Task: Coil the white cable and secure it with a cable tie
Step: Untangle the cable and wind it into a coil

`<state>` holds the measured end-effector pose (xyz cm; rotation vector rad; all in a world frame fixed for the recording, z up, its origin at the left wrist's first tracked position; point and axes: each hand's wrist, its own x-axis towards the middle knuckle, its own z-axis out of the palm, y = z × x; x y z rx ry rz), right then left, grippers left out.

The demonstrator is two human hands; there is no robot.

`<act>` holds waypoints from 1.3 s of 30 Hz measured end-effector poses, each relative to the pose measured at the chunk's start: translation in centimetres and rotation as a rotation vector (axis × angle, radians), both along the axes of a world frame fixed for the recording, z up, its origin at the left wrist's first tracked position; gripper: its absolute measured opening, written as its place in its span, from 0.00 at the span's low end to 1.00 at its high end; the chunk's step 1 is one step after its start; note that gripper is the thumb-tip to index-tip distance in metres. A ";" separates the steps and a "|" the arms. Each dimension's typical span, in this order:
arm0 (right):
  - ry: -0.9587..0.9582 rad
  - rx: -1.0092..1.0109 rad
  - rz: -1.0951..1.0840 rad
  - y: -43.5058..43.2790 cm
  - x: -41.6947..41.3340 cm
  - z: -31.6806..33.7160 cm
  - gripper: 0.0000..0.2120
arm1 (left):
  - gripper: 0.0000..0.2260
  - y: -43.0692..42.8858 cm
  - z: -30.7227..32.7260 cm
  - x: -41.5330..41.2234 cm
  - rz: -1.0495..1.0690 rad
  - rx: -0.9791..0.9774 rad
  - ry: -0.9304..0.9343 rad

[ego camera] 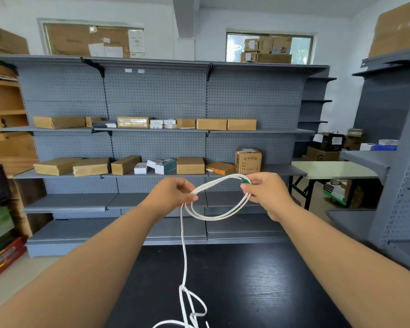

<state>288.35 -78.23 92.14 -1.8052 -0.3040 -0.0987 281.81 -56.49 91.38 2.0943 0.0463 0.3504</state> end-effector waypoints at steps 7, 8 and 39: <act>0.136 -0.004 0.019 0.2 0.2 -1.2 0.05 | 0.03 -0.9 1.8 0.5 0.127 0.433 -0.196; 0.161 -0.007 0.027 0.2 0.2 -1.3 0.04 | 0.04 -1.0 2.1 0.6 0.132 0.479 -0.215; -0.316 -0.408 0.064 1.4 -1.9 1.2 0.07 | 0.06 -3.2 -0.2 0.2 0.030 0.010 -0.116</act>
